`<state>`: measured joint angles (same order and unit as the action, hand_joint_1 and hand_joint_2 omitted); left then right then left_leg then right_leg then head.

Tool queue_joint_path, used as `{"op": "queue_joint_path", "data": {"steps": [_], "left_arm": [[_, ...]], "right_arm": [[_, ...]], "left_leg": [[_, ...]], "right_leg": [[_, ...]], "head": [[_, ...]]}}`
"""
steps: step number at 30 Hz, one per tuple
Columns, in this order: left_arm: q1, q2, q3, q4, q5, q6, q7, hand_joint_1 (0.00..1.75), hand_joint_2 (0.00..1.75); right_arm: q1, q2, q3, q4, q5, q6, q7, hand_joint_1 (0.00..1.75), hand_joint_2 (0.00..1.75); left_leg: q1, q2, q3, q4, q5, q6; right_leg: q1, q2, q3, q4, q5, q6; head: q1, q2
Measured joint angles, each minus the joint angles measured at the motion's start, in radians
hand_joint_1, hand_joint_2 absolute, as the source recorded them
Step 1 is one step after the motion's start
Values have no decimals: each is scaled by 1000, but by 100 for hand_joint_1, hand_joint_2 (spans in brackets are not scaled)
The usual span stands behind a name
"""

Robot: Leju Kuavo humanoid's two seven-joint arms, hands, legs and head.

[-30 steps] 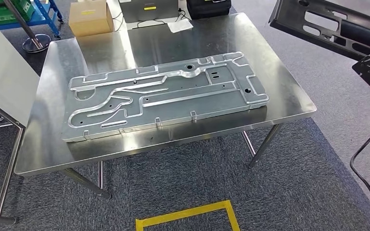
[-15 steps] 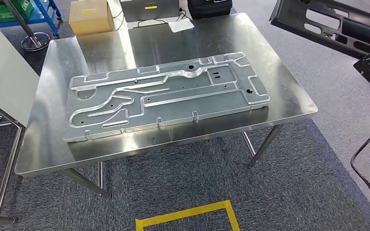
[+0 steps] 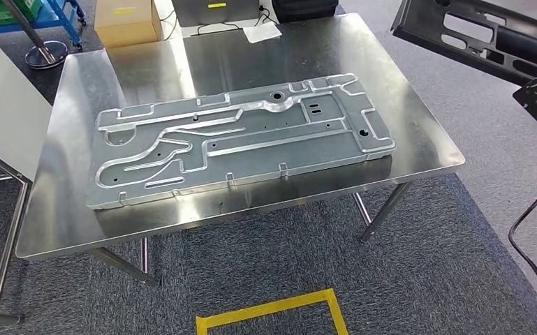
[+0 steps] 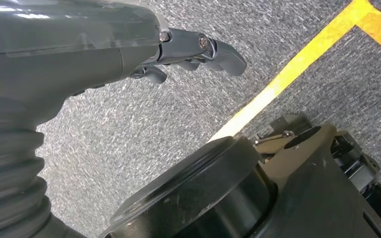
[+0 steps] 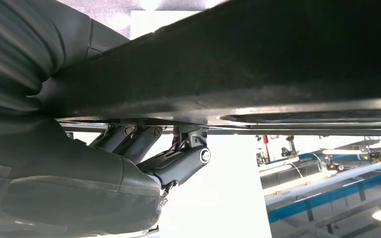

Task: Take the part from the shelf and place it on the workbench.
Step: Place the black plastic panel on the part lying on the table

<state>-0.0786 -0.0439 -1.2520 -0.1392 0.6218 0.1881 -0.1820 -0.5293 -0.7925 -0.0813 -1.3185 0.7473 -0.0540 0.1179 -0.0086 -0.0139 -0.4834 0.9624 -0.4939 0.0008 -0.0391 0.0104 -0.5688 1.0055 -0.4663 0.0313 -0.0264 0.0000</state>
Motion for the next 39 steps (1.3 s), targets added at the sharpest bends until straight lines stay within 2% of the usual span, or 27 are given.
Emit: {"op": "queue_joint_path", "data": {"steps": [7, 13, 39], "left_arm": [[5, 0, 0, 0, 0, 0, 0, 0, 175], [10, -3, 0, 0, 0, 0, -1, 0, 175], [4, -3, 0, 0, 0, 0, -1, 0, 175]], "right_arm": [[16, 10, 10, 12, 0, 0, 0, 175, 175], [39, 28, 23, 26, 0, 1, 0, 175, 175], [-5, 0, 23, 15, 0, 0, 0, 175, 175]], "left_leg": [[-1, -4, -5, -14, 1, 0], [-1, -7, 13, -14, -1, -1], [0, -4, 29, -12, -6, 2]], "right_leg": [[-2, -6, -10, -2, 2, 0], [-3, -9, 14, -14, -9, 5], [-1, -5, 30, -15, -5, 5]], "head": [[0, 0], [0, 0], [0, 0]]}}
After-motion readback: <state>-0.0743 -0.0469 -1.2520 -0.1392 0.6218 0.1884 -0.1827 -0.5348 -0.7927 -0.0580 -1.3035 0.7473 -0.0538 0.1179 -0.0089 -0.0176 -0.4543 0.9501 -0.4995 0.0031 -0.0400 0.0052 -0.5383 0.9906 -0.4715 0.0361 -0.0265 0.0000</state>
